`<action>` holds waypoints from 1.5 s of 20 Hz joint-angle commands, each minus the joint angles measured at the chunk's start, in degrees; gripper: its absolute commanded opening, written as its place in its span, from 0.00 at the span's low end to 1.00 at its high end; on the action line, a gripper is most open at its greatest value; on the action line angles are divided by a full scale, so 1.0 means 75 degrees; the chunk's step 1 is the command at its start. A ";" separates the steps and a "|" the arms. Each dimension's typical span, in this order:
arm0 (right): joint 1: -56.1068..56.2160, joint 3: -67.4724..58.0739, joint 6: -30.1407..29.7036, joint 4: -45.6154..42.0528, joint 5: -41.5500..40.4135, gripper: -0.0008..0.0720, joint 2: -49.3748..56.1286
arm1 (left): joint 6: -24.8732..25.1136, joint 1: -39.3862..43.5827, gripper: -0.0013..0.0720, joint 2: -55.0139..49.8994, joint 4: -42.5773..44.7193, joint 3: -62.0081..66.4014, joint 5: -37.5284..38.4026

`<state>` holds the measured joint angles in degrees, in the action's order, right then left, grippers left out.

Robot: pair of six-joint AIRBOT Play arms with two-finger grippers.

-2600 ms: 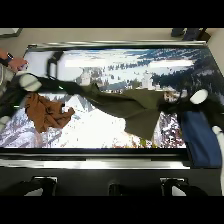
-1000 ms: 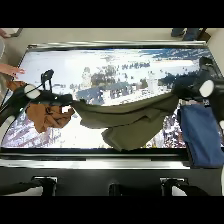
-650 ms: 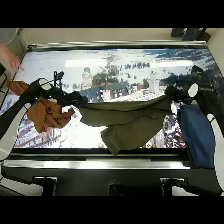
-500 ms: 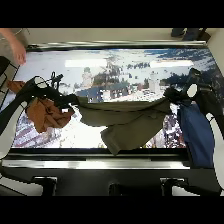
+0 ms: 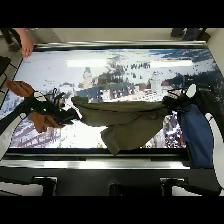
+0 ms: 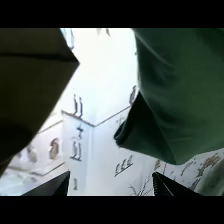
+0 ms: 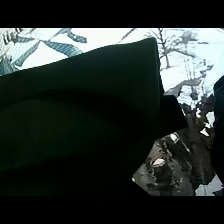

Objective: Fold the shirts.

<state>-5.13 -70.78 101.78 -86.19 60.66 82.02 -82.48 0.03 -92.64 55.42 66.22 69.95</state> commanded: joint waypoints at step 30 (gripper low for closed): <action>0.0003 -0.3255 -0.0597 -0.0836 -0.2320 0.07 -0.6770 | -0.0358 -0.0962 0.06 0.5773 0.0306 0.5823 -0.0023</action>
<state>-5.13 -94.91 97.17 -90.59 41.76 32.91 -84.66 -6.96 -50.81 56.05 109.58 67.26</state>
